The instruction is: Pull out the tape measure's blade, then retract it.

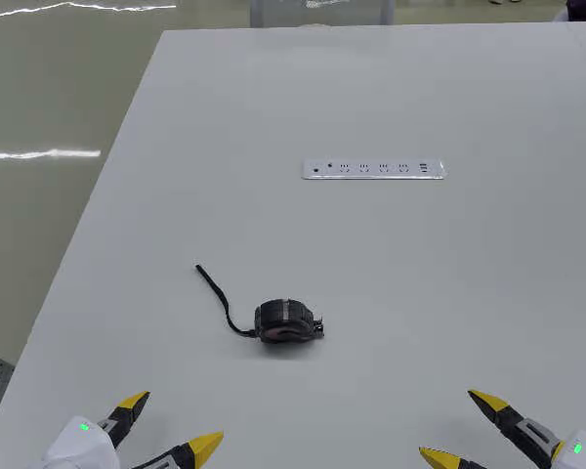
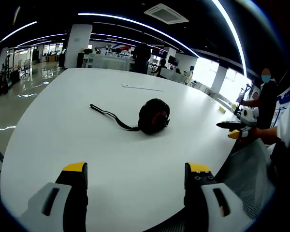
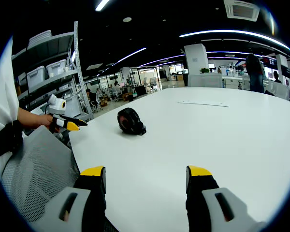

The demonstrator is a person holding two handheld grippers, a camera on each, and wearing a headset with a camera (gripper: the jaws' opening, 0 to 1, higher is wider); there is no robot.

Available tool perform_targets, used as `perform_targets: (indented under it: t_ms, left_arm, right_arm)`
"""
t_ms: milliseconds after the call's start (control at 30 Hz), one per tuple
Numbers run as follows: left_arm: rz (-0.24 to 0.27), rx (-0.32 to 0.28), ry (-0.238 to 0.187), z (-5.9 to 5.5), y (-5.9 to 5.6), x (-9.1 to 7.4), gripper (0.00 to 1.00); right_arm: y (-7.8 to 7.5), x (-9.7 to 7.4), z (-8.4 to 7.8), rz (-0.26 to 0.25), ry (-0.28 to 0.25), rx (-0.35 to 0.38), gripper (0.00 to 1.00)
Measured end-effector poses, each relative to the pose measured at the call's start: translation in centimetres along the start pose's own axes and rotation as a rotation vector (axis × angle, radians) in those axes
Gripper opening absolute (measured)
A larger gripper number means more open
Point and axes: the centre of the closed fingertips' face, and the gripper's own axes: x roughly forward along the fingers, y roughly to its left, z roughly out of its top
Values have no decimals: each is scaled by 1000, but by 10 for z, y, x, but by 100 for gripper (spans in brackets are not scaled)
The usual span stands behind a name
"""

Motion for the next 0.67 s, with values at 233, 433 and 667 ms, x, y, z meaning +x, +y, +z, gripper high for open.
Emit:
perform_targets:
  t_ms: [233, 433, 667]
  left_arm:
    - [0, -4, -2, 1, 0, 0, 81]
    - [2, -4, 0, 0, 1, 0, 81]
    - [-1, -4, -1, 0, -1, 1, 80]
  right_arm:
    - [0, 0, 1, -3, -3, 2, 68]
    - [0, 0, -1, -5, -4, 4, 68]
    - [0, 0, -1, -5, -4, 5, 68]
